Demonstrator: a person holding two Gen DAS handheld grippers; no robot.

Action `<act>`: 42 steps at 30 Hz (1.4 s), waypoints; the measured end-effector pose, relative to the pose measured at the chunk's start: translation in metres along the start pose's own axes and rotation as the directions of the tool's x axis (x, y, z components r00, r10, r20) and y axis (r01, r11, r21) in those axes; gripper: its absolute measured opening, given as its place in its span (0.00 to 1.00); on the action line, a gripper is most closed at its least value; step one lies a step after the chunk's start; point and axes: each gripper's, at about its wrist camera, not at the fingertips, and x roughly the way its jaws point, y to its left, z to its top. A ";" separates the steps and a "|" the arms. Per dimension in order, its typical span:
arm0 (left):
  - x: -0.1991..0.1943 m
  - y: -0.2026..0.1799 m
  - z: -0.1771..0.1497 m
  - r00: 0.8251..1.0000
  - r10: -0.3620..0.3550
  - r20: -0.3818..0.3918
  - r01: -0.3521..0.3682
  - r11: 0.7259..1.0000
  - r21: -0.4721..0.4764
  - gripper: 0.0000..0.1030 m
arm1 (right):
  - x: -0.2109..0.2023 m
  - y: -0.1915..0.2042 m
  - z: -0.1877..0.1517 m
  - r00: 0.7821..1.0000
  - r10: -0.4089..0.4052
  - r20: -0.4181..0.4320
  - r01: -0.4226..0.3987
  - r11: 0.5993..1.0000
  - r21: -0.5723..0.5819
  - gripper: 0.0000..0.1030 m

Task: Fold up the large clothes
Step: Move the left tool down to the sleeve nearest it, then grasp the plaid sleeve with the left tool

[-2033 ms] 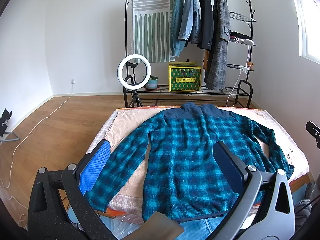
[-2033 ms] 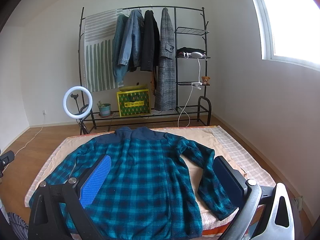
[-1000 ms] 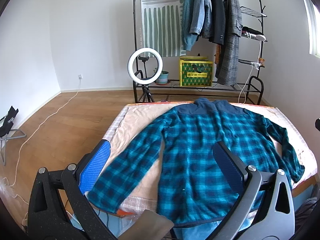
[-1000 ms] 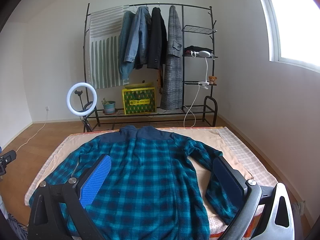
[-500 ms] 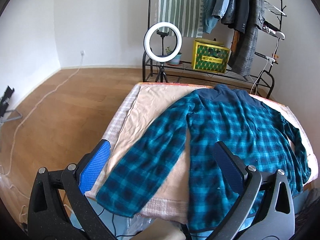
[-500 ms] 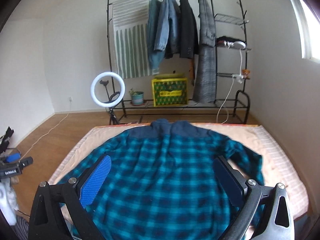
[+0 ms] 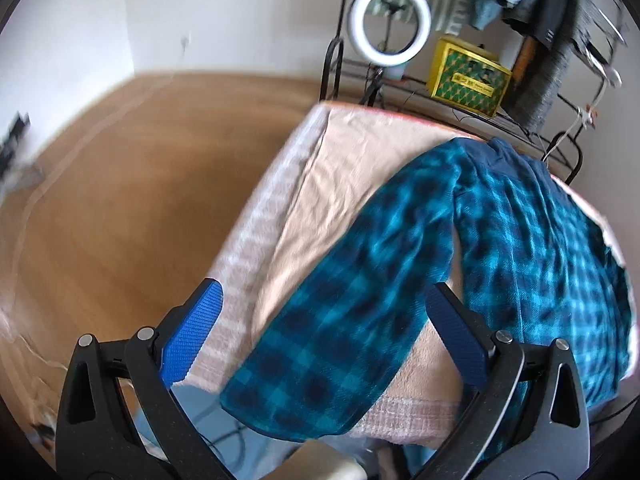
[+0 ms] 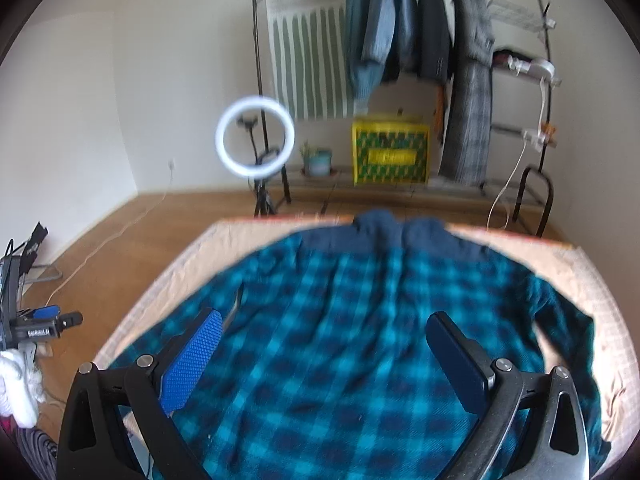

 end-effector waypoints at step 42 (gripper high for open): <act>0.156 0.065 -0.017 0.898 -0.272 -0.346 0.222 0.959 -0.178 0.05 | 0.035 -0.014 -0.016 0.964 0.242 -0.112 -0.223 0.962 0.159 0.79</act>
